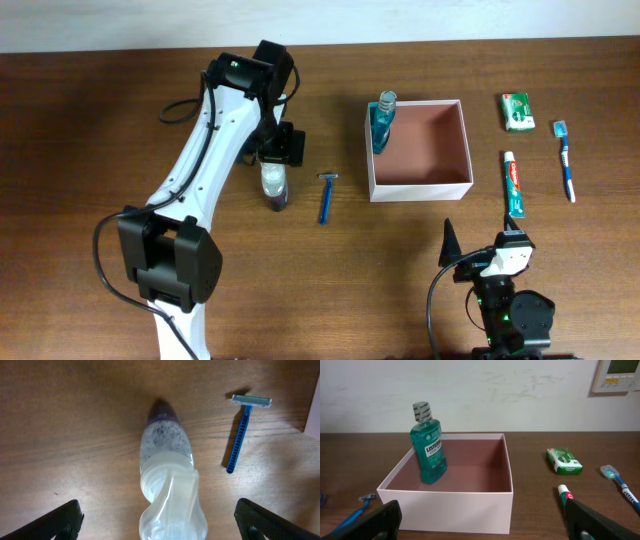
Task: Pack container
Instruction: 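Move the left gripper over the clear foam soap pump bottle, then lower the left gripper onto the soap pump head and close it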
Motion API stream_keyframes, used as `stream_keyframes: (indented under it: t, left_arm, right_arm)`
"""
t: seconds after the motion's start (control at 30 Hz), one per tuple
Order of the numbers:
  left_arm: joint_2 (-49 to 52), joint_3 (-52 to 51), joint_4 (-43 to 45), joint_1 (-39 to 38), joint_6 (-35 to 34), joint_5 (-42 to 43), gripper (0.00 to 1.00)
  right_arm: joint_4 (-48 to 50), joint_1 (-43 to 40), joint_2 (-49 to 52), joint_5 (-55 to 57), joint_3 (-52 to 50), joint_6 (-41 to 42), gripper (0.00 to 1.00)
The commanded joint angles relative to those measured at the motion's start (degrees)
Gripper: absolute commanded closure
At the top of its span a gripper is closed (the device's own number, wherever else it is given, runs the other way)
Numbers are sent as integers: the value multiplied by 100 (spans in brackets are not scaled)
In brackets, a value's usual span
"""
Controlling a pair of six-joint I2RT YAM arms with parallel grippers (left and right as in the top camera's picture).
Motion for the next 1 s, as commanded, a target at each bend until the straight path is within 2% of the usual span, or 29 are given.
stream_keyframes:
  t: [0.0, 0.1, 0.17, 0.5, 0.67, 0.97]
  left_arm:
    - [142, -39, -122, 20, -238, -59, 1]
    - [199, -39, -216, 20, -271, -59, 3]
    - [203, -39, -223, 20, -271, -59, 10]
    - [216, -39, -22, 20, -271, -59, 11]
    - [216, -39, 61, 20, -271, -57, 28]
    - [216, -39, 118, 20, -269, -59, 37]
  right_arm:
    - [-28, 35, -33, 44, -26, 22, 1]
    - [-28, 35, -33, 46, -26, 22, 1]
    - [-28, 35, -33, 46, -26, 22, 1]
    - [-28, 35, -33, 46, -26, 22, 1]
    - [-28, 35, -33, 46, -26, 22, 1]
    - [-28, 35, -33, 44, -26, 22, 1]
